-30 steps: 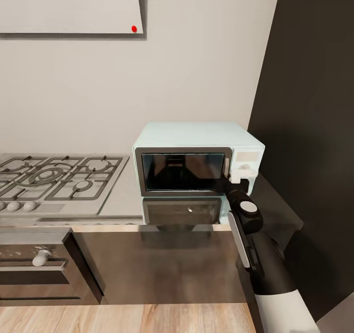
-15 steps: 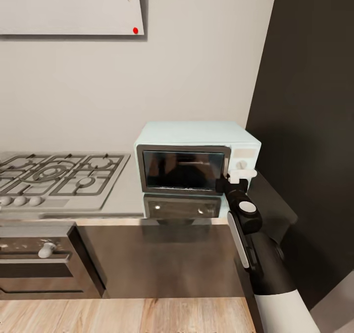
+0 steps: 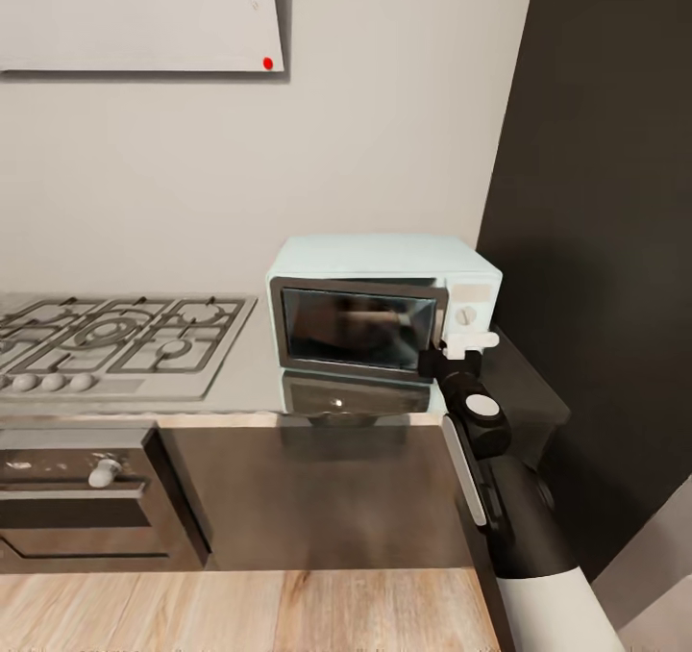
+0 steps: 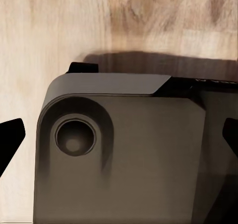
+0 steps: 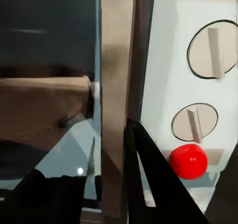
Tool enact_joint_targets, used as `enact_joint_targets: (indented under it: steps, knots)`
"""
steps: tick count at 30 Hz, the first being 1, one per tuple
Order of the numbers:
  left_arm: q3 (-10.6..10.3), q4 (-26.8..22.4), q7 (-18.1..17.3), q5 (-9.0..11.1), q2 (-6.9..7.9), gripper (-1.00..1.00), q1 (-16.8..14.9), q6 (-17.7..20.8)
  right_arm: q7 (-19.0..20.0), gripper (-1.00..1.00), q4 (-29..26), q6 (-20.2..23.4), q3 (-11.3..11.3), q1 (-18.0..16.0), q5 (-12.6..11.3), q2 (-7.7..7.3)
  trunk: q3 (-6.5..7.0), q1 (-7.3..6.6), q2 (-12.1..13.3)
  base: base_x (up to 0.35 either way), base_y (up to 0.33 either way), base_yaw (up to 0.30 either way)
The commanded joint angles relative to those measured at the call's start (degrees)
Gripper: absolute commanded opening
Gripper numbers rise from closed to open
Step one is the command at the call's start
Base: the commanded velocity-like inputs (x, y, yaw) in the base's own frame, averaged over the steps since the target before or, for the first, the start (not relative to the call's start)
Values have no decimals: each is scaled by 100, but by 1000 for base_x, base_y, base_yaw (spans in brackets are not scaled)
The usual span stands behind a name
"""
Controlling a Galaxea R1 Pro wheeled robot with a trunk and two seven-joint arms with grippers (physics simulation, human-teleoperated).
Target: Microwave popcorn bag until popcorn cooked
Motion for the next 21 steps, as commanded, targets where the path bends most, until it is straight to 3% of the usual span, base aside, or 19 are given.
enact_joint_targets:
  steps: [1, 13, 21]
  knots:
    - [36, 6, -2, -6, -2, 100, -4, -19, -5, -100, -4, 29, 14, -4, -32, 2, -5, -2, -3, -257, 0, 0]
    - [29, 6, -5, -43, -2, 100, -4, -19, -2, -100, -6, 29, 20, -4, -32, 2, -5, -2, -3, -51, 0, 0]
    - [5, 6, -8, -60, -2, 100, -4, -19, -6, -100, 0, 29, 20, -4, -32, 3, -5, -2, -3, -144, 0, 0]
